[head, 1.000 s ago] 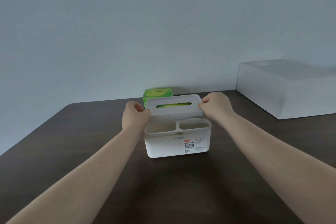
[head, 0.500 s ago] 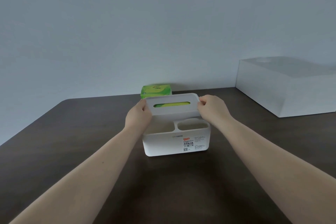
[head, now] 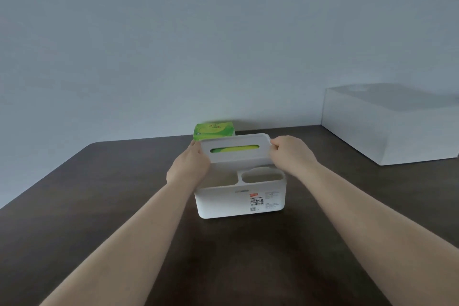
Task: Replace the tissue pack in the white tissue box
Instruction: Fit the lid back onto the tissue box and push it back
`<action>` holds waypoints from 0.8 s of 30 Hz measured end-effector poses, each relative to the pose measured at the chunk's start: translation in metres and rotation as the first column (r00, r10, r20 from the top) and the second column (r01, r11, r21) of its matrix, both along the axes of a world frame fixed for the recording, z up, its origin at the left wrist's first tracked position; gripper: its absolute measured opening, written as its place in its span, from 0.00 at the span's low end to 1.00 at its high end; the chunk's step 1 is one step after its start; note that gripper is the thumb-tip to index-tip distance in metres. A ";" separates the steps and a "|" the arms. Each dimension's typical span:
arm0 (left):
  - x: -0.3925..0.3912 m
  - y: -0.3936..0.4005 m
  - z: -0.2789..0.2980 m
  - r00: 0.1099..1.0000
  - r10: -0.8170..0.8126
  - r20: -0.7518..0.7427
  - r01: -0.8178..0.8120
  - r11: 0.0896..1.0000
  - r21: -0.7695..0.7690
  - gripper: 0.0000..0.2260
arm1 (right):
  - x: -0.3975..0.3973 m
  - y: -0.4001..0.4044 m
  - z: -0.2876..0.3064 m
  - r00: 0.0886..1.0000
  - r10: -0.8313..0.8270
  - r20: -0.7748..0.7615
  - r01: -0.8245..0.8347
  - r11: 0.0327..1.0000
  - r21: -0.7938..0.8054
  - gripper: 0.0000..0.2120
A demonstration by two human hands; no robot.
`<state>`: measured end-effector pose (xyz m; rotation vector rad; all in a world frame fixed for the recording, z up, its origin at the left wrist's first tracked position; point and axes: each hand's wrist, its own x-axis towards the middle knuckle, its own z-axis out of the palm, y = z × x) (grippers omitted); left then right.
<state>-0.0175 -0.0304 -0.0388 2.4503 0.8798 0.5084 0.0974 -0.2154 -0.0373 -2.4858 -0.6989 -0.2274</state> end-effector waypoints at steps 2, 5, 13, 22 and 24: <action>0.001 0.002 0.004 0.999 0.009 -0.053 -0.006 0.999 0.047 0.15 | 0.000 0.003 0.002 1.000 -0.018 0.011 0.018 1.000 -0.017 0.15; 0.002 0.004 0.007 0.995 0.025 -0.096 -0.014 0.993 0.117 0.20 | 0.000 0.007 0.005 0.999 -0.023 0.037 0.024 1.000 -0.017 0.15; -0.002 -0.001 0.015 0.984 0.014 -0.176 0.007 0.993 0.115 0.20 | 0.002 0.001 0.009 0.999 0.007 -0.050 -0.007 1.000 -0.006 0.14; -0.004 0.012 0.009 0.994 -0.055 -0.095 0.038 0.984 -0.175 0.24 | 0.004 0.008 0.013 0.981 0.062 -0.182 -0.070 0.997 -0.039 0.15; -0.002 0.013 0.009 0.997 -0.043 -0.067 0.028 0.977 -0.210 0.23 | 0.007 0.007 0.008 0.982 0.059 -0.179 -0.058 0.998 0.010 0.16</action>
